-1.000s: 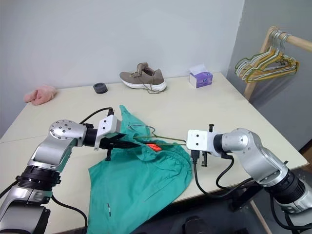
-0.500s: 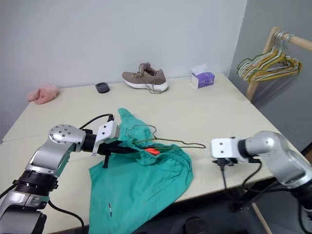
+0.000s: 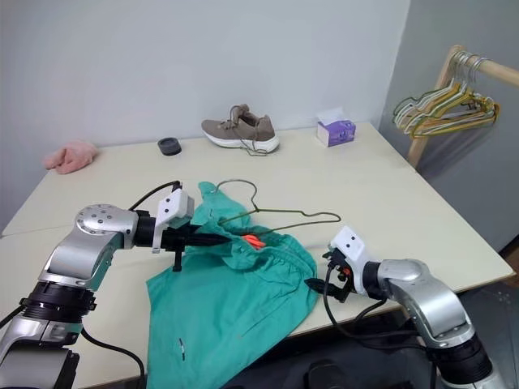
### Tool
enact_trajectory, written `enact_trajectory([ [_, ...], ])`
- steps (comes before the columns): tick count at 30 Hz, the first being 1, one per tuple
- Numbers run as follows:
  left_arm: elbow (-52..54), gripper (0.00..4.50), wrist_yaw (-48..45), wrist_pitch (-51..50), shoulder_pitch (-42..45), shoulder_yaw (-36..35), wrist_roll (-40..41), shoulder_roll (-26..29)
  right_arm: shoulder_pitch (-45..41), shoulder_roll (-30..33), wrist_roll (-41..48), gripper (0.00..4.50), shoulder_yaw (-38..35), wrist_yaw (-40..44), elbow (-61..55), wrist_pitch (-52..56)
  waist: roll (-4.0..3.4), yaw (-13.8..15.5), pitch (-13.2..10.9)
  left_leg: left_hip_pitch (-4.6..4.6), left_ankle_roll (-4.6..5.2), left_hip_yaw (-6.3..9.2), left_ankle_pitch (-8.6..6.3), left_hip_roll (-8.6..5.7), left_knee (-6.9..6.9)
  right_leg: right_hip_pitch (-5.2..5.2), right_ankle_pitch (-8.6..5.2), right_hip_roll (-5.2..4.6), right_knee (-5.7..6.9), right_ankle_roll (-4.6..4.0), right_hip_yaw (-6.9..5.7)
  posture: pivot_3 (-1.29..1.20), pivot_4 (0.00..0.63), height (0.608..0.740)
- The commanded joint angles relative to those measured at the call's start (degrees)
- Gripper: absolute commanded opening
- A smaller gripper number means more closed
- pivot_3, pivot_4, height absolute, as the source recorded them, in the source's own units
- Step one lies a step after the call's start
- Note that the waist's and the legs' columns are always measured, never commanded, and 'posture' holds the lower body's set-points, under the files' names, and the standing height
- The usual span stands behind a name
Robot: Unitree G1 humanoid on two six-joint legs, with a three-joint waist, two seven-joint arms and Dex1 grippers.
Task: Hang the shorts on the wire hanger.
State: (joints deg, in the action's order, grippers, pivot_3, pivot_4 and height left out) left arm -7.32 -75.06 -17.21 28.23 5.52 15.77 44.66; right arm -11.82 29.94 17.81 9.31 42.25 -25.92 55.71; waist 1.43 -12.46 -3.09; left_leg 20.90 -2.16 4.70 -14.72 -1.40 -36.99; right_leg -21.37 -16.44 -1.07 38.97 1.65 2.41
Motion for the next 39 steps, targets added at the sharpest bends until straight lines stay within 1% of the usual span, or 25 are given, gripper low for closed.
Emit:
enact_trajectory([
  [1,1.09,0.00,0.66,-0.45,1.50,-2.14,1.51,0.13,-1.08,-2.18,2.09,4.31,0.60,-2.09,-0.76,2.44,0.00,0.06,0.00,0.00,0.00,0.00,0.00,0.00,0.00,0.00,0.00,0.00,0.00,0.00,-0.01,-0.24,0.000,0.740],
  [2,1.18,0.00,0.77,-0.56,1.45,-2.27,1.60,0.17,-1.18,-2.39,2.06,4.31,1.20,-2.32,-0.49,2.46,0.00,0.05,0.00,0.00,0.00,0.01,0.00,0.00,0.00,0.00,0.00,0.00,0.00,0.00,-0.01,-0.23,0.000,0.740],
  [5,1.46,0.00,1.37,-1.15,1.22,-2.89,2.13,0.24,-1.72,-3.93,1.30,3.73,2.24,-4.35,1.43,1.95,0.00,0.05,0.00,-0.01,0.00,0.01,0.00,0.01,0.01,-0.01,0.00,0.01,0.00,0.00,-0.02,-0.23,0.000,0.740],
  [10,2.52,0.00,2.20,-3.26,0.39,-4.20,3.82,0.36,-2.57,-4.75,-0.30,2.08,3.20,-7.15,3.88,-0.19,0.00,0.06,0.00,0.00,0.00,0.01,0.00,0.01,0.02,-0.01,0.00,0.01,0.01,0.00,-0.02,-0.23,0.000,0.740],
  [12,3.18,0.00,2.72,-4.82,-0.18,-5.45,5.12,0.74,-2.69,-3.73,-2.70,1.34,4.47,-7.81,4.72,-3.84,0.00,0.05,0.00,0.00,0.00,0.01,0.00,0.01,0.02,-0.01,0.00,0.01,0.00,0.00,-0.01,-0.22,0.000,0.740],
  [15,4.46,0.00,2.44,-7.32,-1.18,-7.01,7.04,1.67,-3.06,-3.04,-3.65,0.25,3.63,-8.02,6.00,-6.84,-0.01,0.00,0.00,0.00,0.00,0.01,0.00,0.02,0.03,-0.02,0.00,0.02,0.00,0.00,-0.02,-0.22,0.000,0.740],
  [16,5.27,0.00,2.11,-8.83,-1.63,-7.64,8.19,2.04,-3.39,-2.36,-3.83,0.02,3.08,-7.55,6.71,-7.76,-0.01,0.00,0.00,0.00,0.00,0.00,0.00,0.01,0.03,-0.02,0.00,0.02,0.00,0.00,-0.02,-0.22,0.000,0.740],
  [19,7.47,0.00,1.05,-12.42,-2.85,-8.87,10.84,3.39,-4.78,-0.27,-3.76,0.02,1.07,-6.25,9.17,-9.72,0.00,-0.01,0.00,0.00,0.00,-0.01,0.00,0.01,0.03,-0.02,0.00,0.02,0.00,0.00,-0.01,-0.21,0.000,0.740],
  [22,9.36,0.00,-2.40,-15.49,-5.08,-9.21,13.08,7.14,-7.77,2.65,-2.82,0.02,-2.16,-4.47,13.01,-11.18,-0.02,-0.04,-0.01,0.00,0.00,-0.03,0.00,0.01,0.03,-0.02,0.00,0.02,0.00,0.00,0.00,-0.21,0.000,0.740],
  [25,10.16,0.00,-4.68,-16.57,-6.55,-9.19,14.24,10.08,-9.67,4.72,-1.94,0.02,-3.93,-2.82,15.44,-11.56,-0.02,-0.02,-0.02,-0.01,0.00,-0.02,0.00,0.03,0.05,-0.02,-0.01,0.04,0.00,-0.01,-0.02,-0.21,0.000,0.740],
  [28,9.83,0.00,-5.66,-16.25,-6.99,-9.29,14.33,11.86,-10.66,7.06,-0.77,0.02,-5.22,-1.04,17.12,-10.81,-0.02,0.04,-0.02,-0.02,0.00,-0.01,0.00,0.04,0.05,-0.01,-0.01,0.05,0.00,-0.02,-0.03,-0.21,0.000,0.740],
  [32,8.35,0.00,-5.76,-13.67,-6.85,-8.24,12.34,13.34,-11.00,8.76,-0.02,0.02,-5.49,-0.20,17.21,-10.76,-0.03,0.34,-0.03,-0.01,0.00,-0.05,0.00,0.03,0.03,-0.01,-0.01,0.05,0.00,-0.01,0.00,-0.20,0.000,0.740],
  [39,5.28,0.00,-5.63,-8.41,-6.97,-6.08,7.79,14.34,-10.62,9.45,1.06,0.02,-5.77,-0.28,15.12,-9.84,-0.04,0.68,-0.03,-0.02,0.00,-0.07,0.00,0.03,0.04,-0.02,-0.01,0.04,0.00,-0.01,0.03,-0.21,0.000,0.740],
])
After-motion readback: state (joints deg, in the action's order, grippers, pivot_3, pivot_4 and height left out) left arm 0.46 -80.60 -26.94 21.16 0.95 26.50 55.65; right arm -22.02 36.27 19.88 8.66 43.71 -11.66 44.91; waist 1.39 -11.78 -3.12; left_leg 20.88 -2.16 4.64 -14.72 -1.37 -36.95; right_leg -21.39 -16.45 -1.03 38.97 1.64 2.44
